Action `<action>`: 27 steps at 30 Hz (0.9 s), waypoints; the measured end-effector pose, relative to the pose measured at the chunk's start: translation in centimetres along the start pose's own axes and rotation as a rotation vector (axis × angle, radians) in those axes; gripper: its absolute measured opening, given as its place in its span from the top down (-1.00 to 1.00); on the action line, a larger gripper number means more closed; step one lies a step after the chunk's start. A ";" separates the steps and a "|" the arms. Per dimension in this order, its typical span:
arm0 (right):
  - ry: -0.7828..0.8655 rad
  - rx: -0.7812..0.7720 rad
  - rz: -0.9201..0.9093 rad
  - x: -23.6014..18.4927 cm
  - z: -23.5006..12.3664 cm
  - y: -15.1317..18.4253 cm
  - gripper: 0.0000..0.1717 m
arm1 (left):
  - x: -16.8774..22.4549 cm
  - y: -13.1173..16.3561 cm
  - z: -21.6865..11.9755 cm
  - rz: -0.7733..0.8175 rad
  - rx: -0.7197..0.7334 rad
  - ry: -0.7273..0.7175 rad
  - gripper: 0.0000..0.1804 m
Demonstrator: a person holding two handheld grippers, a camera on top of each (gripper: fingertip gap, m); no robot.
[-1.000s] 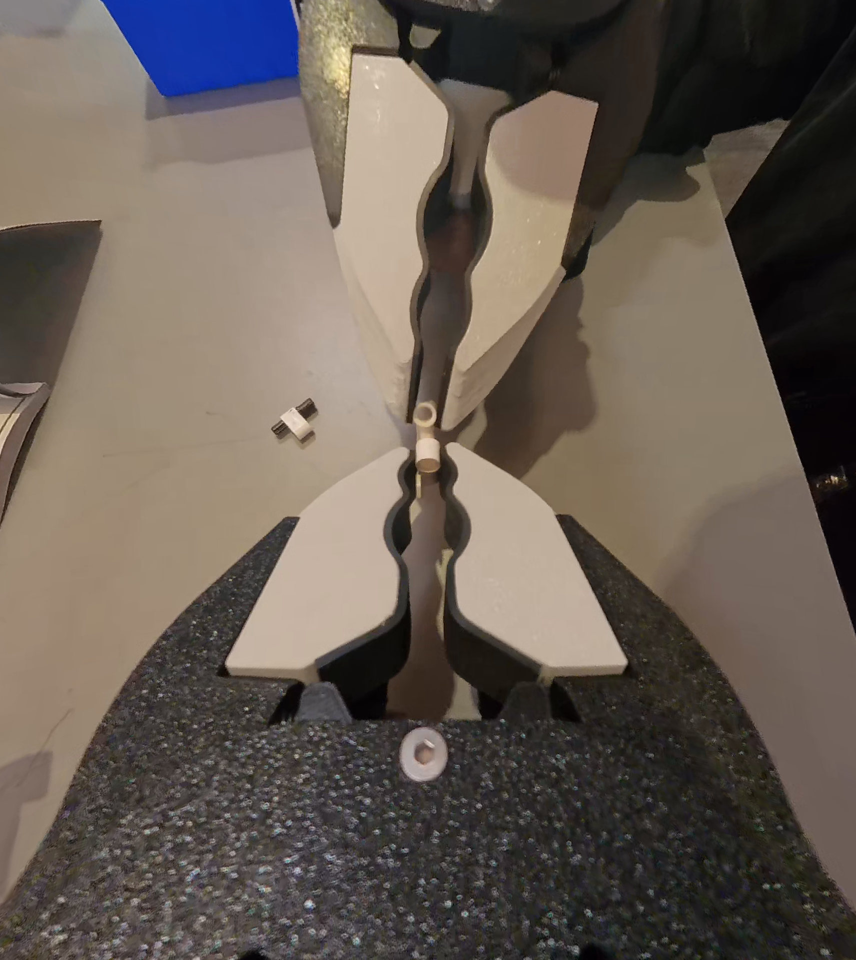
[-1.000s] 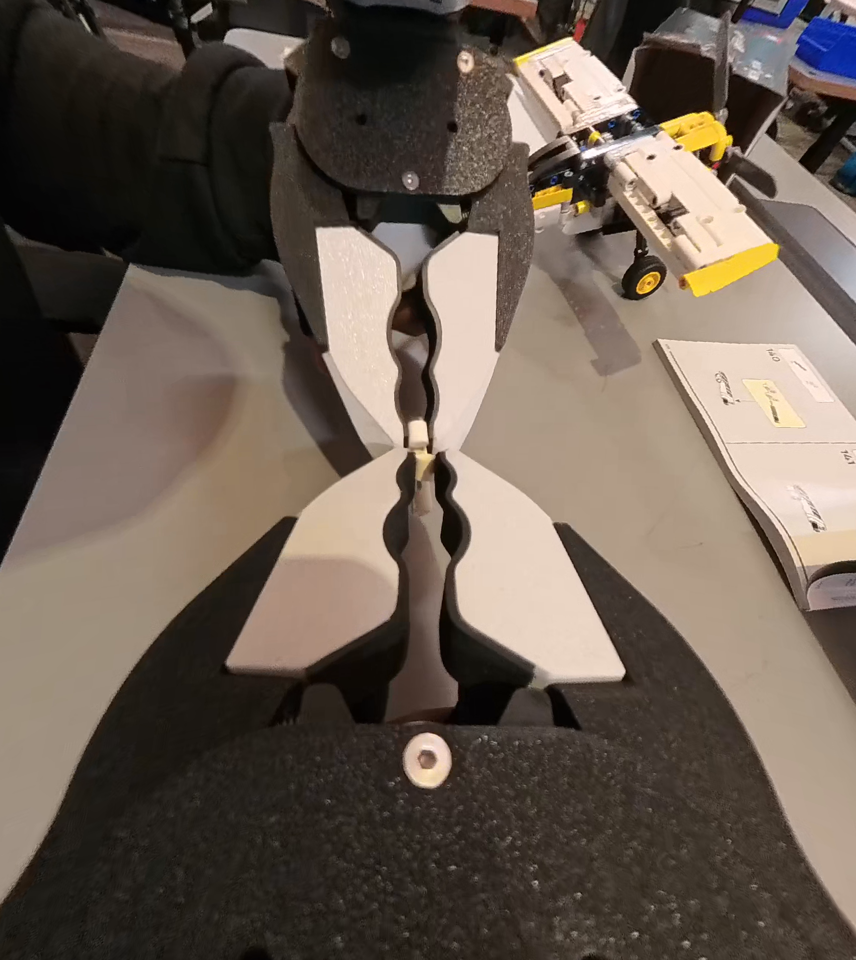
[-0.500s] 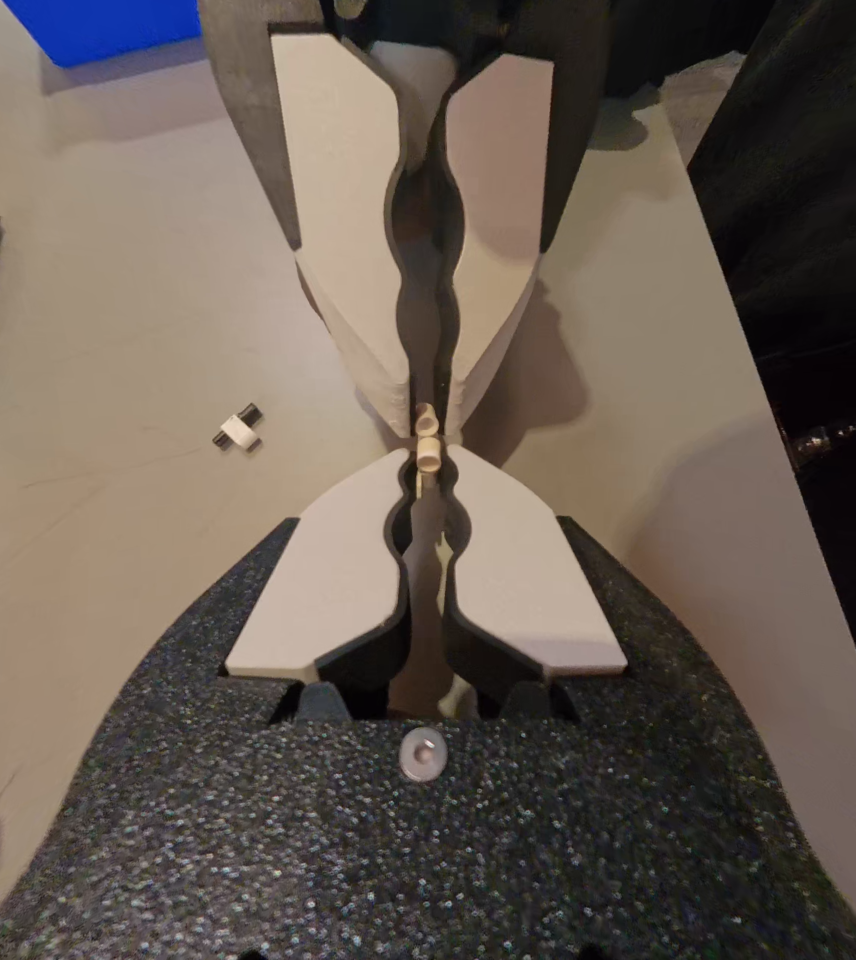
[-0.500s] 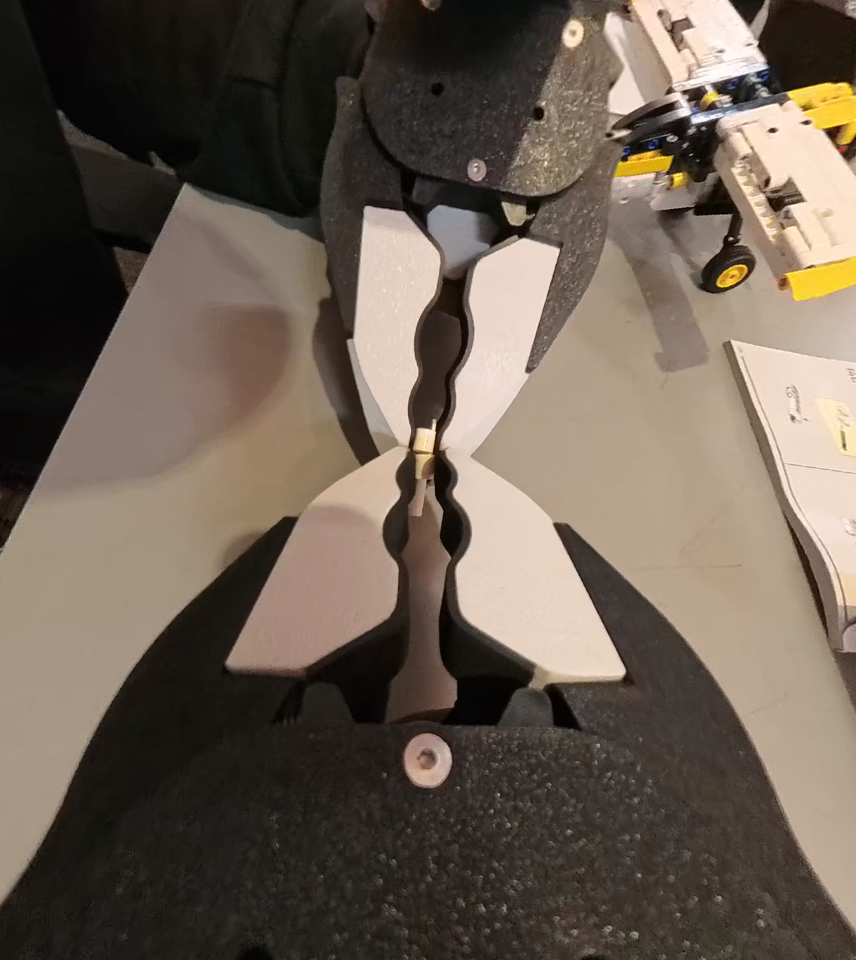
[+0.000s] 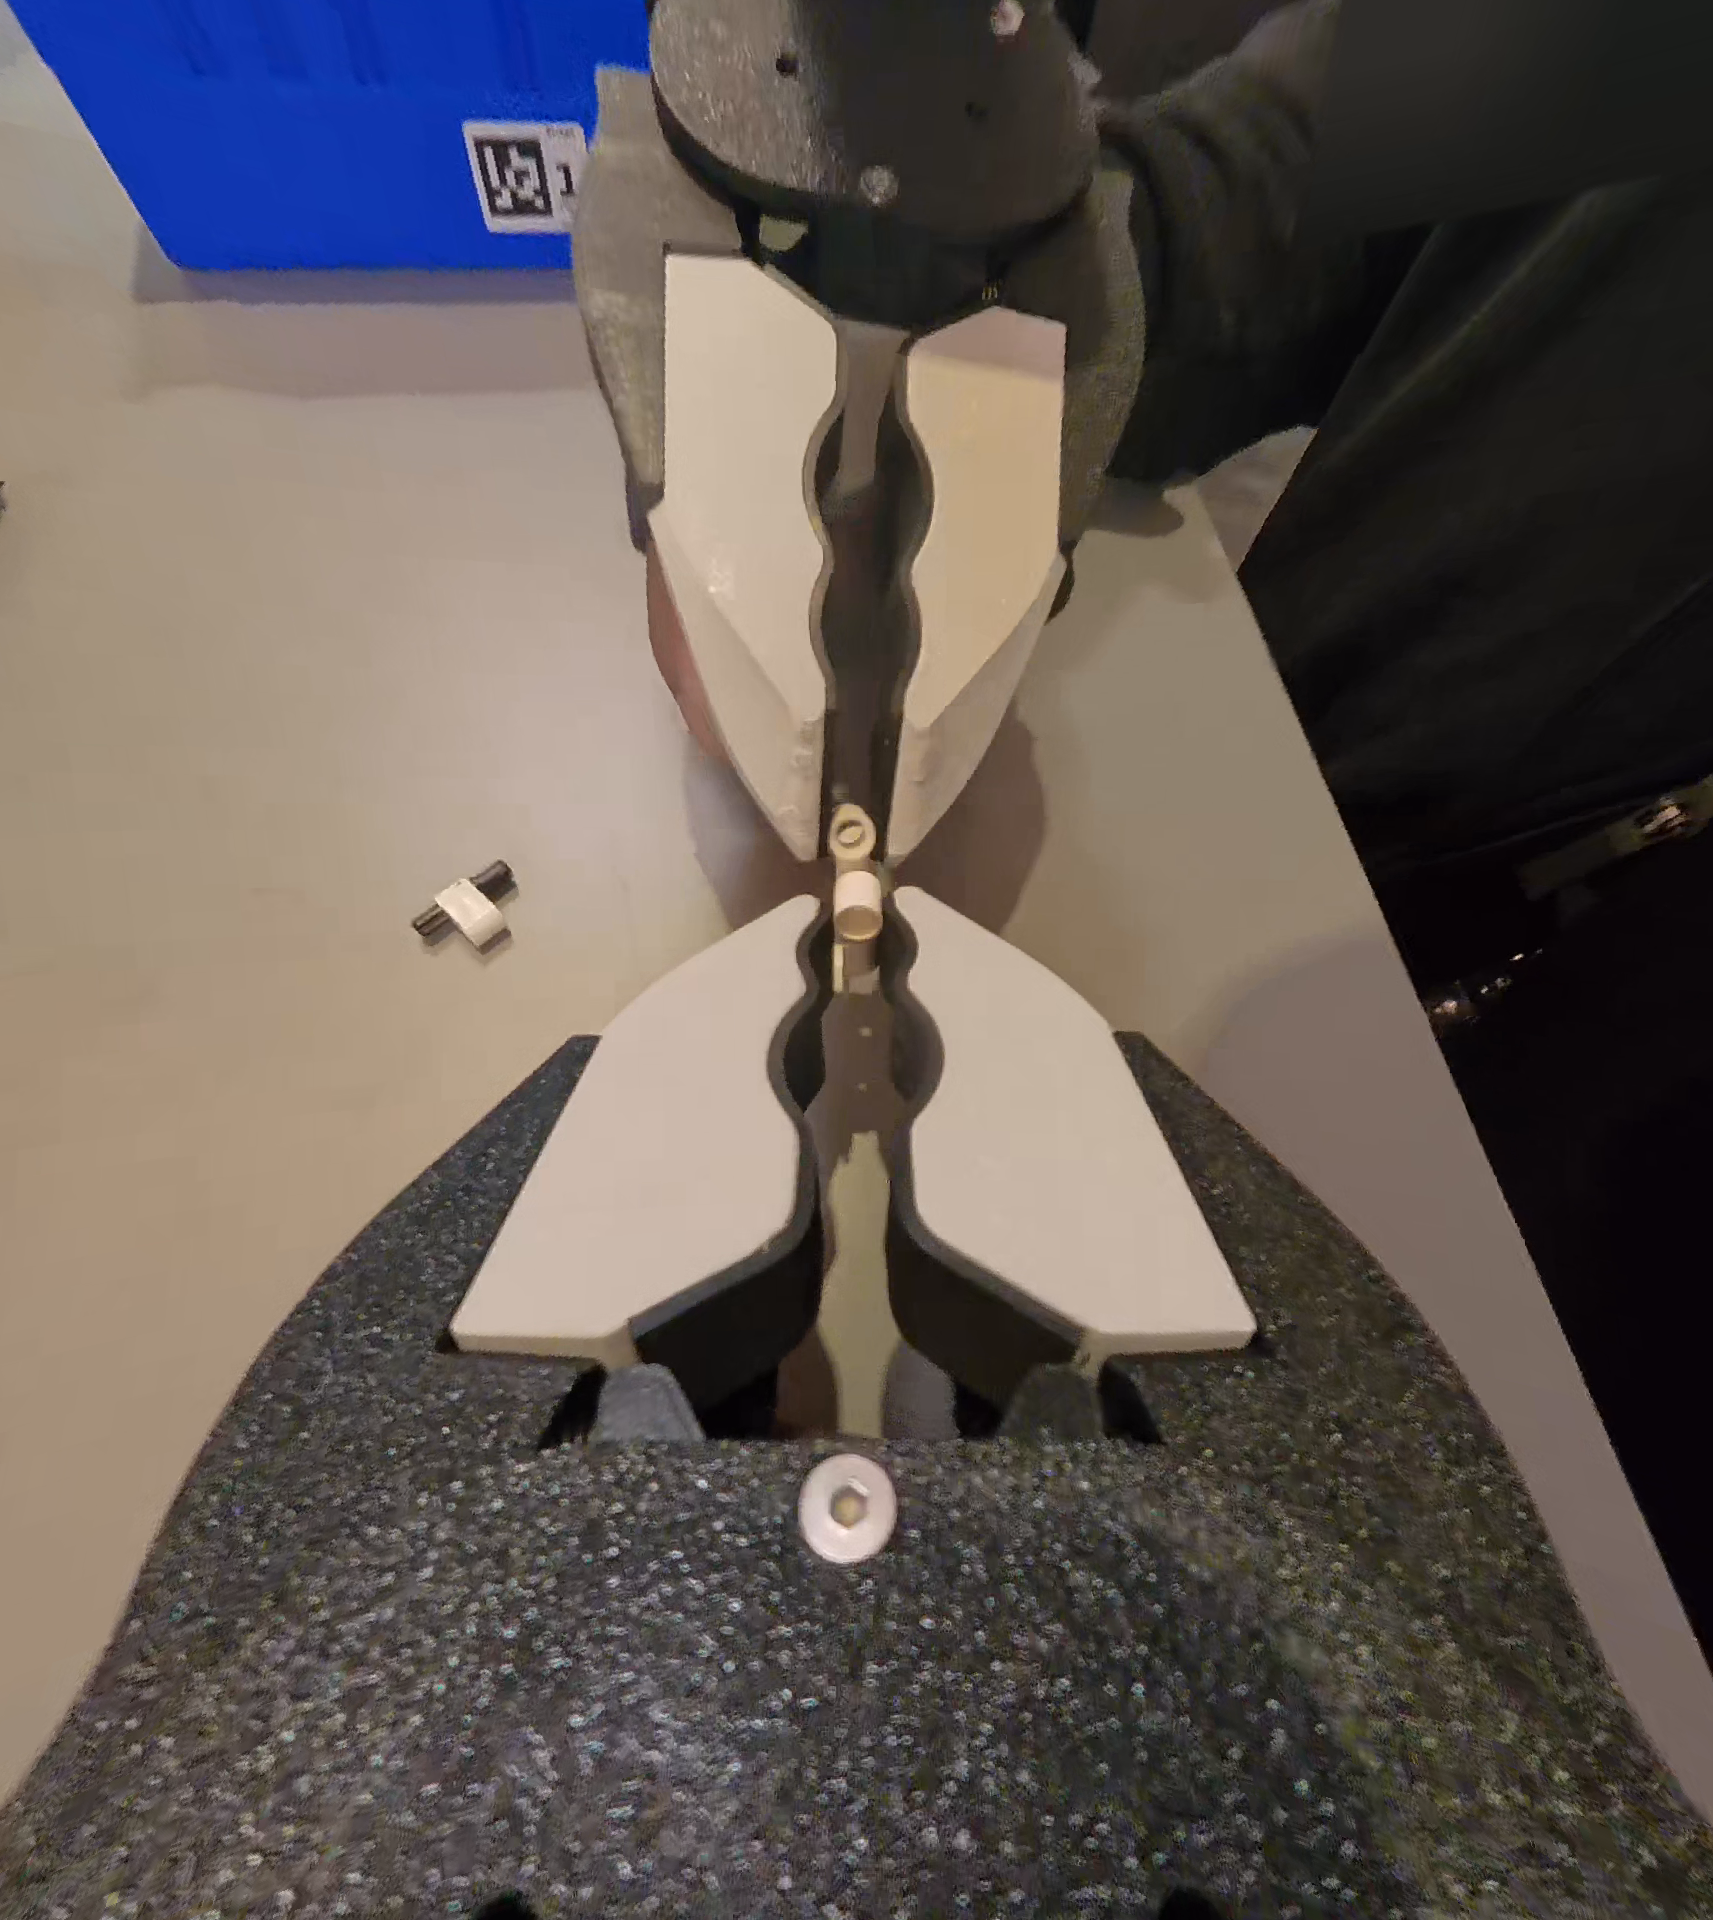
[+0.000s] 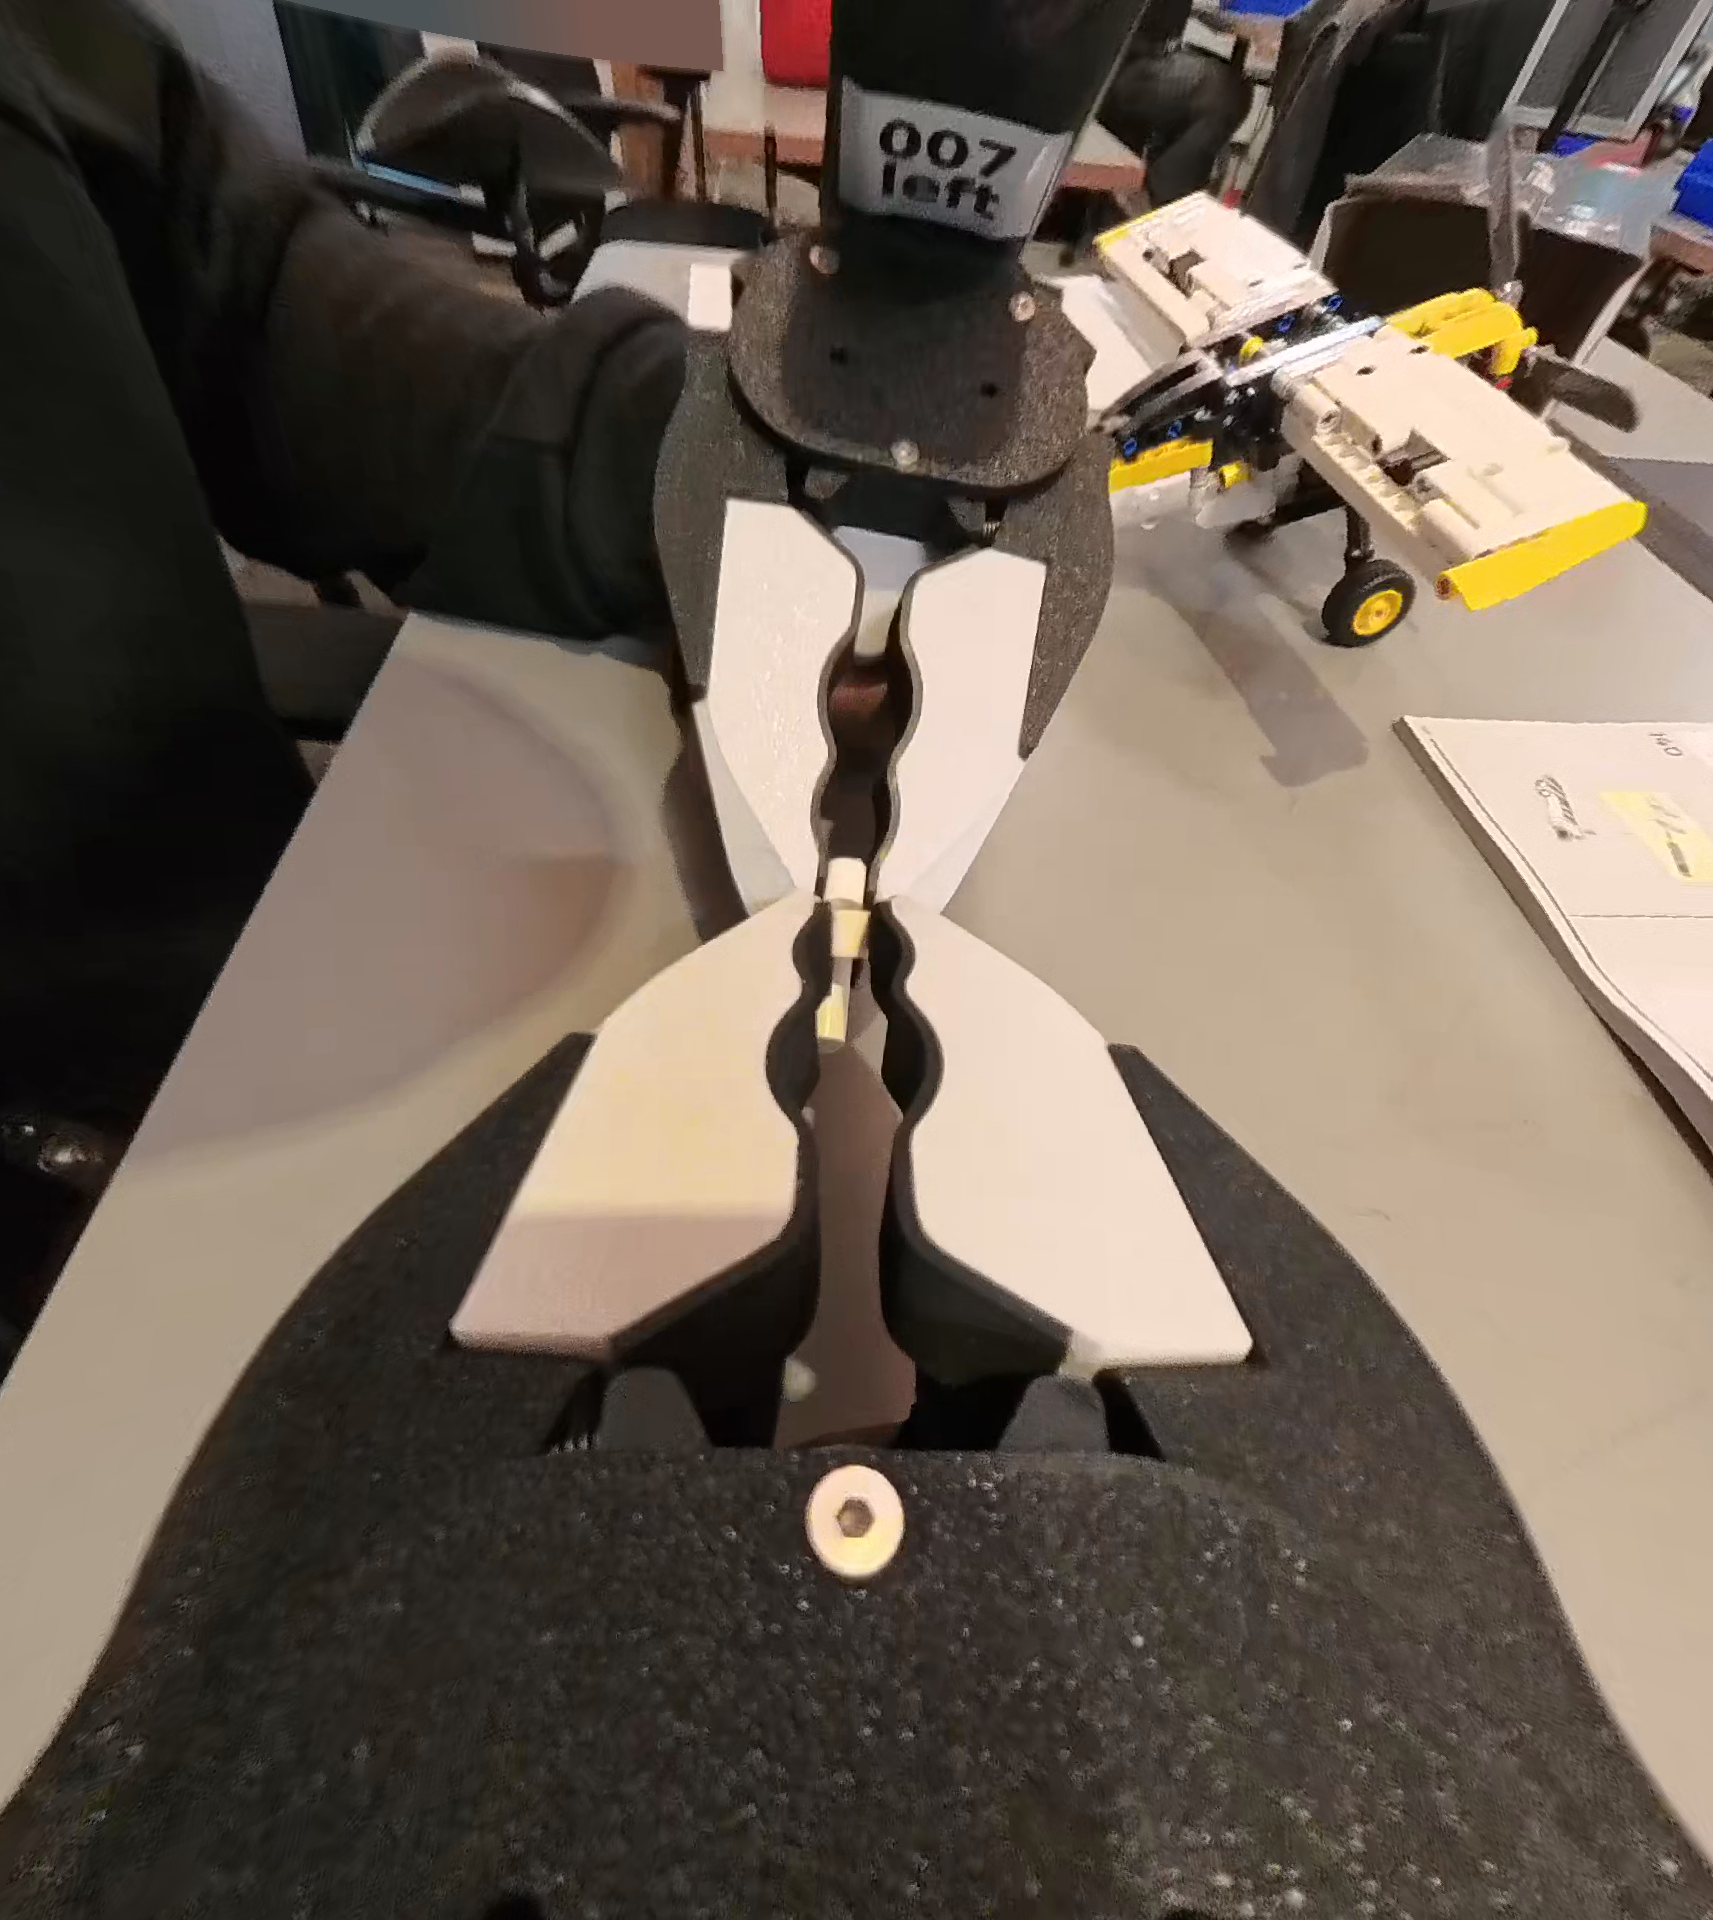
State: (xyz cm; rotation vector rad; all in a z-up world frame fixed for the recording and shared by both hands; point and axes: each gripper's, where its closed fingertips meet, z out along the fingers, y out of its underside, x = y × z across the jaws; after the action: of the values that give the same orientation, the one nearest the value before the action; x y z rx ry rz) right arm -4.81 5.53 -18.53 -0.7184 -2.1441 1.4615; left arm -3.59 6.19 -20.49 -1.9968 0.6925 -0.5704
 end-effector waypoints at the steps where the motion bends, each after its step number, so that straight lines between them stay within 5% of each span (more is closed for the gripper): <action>1: -0.008 0.020 0.020 0.1 -0.1 -0.2 0.92 | 0.0 -0.3 -0.1 -0.012 0.024 0.009 0.92; 18: 0.005 -0.062 -0.122 -0.3 -0.1 0.3 0.92 | 0.1 0.2 0.3 -0.009 -0.021 0.006 0.92; 27: 0.181 -0.156 -0.045 0.9 0.5 0.2 0.92 | -1.1 0.5 -0.2 0.020 -0.050 -0.080 0.92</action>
State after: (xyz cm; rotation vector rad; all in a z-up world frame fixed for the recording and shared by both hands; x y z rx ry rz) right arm -5.79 5.84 -18.86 -0.8186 -2.1360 1.1681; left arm -4.62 6.60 -20.92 -2.0452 0.6826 -0.4632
